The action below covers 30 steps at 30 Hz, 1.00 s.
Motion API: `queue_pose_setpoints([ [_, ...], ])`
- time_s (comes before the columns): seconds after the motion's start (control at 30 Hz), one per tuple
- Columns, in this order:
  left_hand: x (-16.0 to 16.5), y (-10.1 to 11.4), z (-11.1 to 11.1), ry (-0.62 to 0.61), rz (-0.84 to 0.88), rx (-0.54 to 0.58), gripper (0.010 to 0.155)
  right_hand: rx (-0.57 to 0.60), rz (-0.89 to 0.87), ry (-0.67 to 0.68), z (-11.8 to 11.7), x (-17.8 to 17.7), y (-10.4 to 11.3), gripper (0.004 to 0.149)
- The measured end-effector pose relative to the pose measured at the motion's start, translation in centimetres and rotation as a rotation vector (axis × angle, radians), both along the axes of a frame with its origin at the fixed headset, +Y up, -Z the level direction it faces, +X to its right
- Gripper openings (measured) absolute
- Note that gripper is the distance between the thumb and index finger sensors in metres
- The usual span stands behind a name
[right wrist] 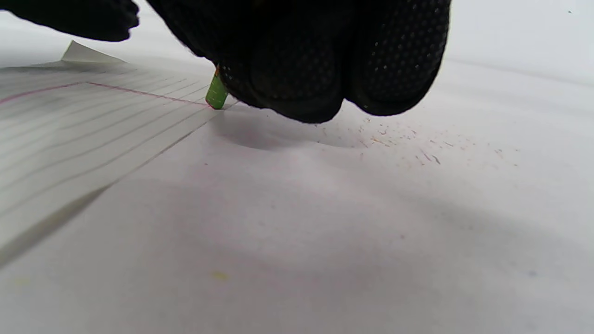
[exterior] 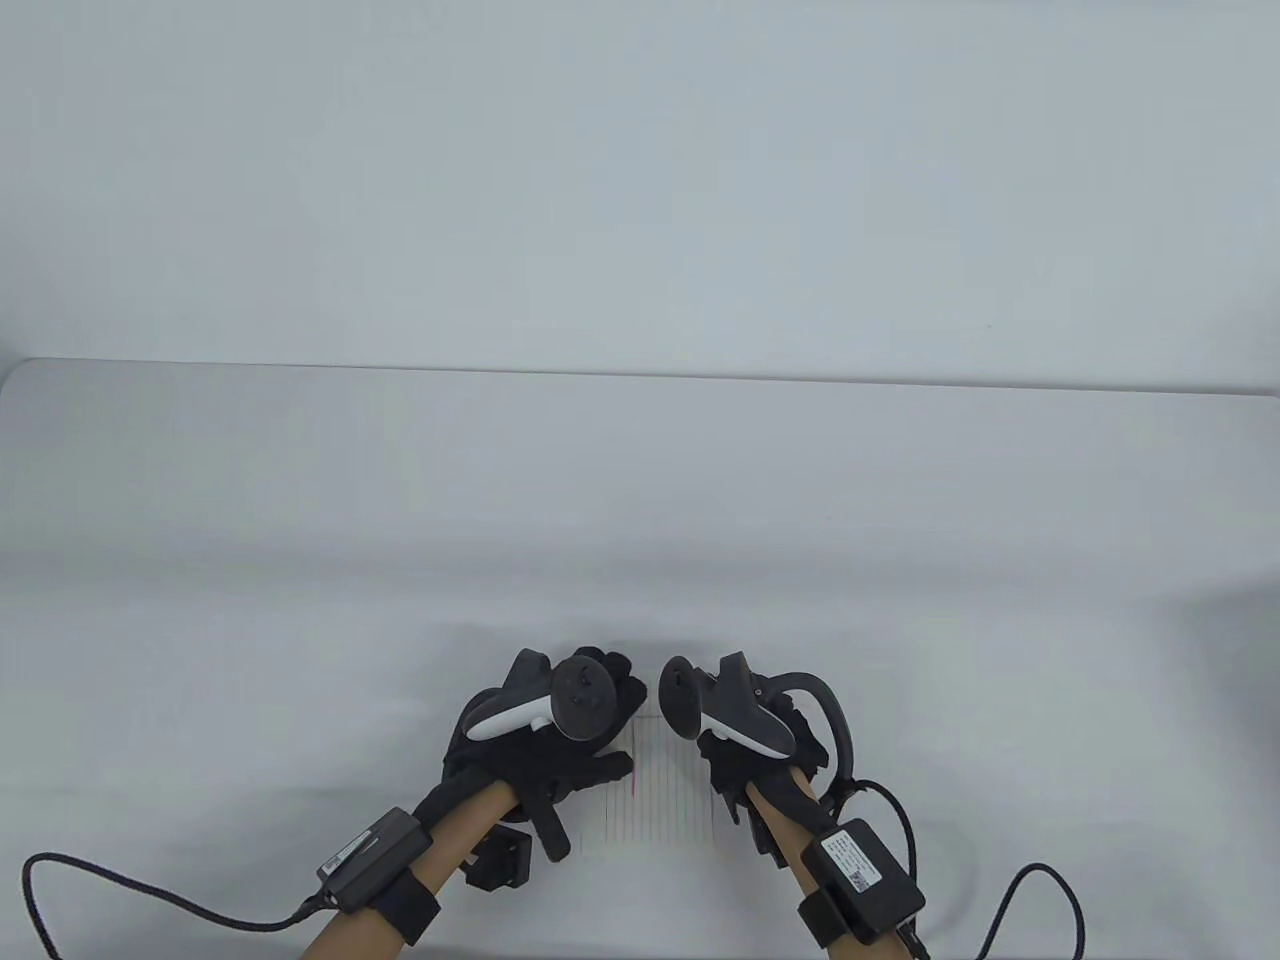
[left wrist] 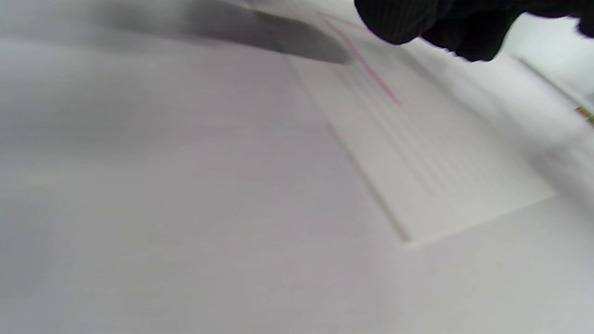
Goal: Apply wax crayon on paper
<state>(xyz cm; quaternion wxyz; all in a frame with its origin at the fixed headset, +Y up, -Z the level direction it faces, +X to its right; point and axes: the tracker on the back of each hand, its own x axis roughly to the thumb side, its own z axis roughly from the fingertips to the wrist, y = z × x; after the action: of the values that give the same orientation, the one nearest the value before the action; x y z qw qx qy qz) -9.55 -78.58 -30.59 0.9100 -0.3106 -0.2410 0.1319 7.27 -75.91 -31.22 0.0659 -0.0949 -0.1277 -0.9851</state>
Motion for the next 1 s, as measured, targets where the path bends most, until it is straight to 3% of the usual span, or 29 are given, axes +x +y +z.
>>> queue_pose_setpoints([
  [0.23, 2.7, -1.3, -0.7, 0.008, -0.012, -0.066, 0.071, 0.003, -0.026, -0.003, 0.0, 0.2, -0.2, 0.038],
  [0.67, 2.2, -2.2, -0.7, 0.014, 0.008, -0.130, 0.072, 0.062, 0.000, 0.005, 0.4, -0.7, -0.2, 0.039],
  [1.0, 2.3, -2.1, -0.7, 0.003, -0.023, -0.115, 0.072, 0.065, 0.059, 0.031, 1.1, -1.8, -0.3, 0.039],
])
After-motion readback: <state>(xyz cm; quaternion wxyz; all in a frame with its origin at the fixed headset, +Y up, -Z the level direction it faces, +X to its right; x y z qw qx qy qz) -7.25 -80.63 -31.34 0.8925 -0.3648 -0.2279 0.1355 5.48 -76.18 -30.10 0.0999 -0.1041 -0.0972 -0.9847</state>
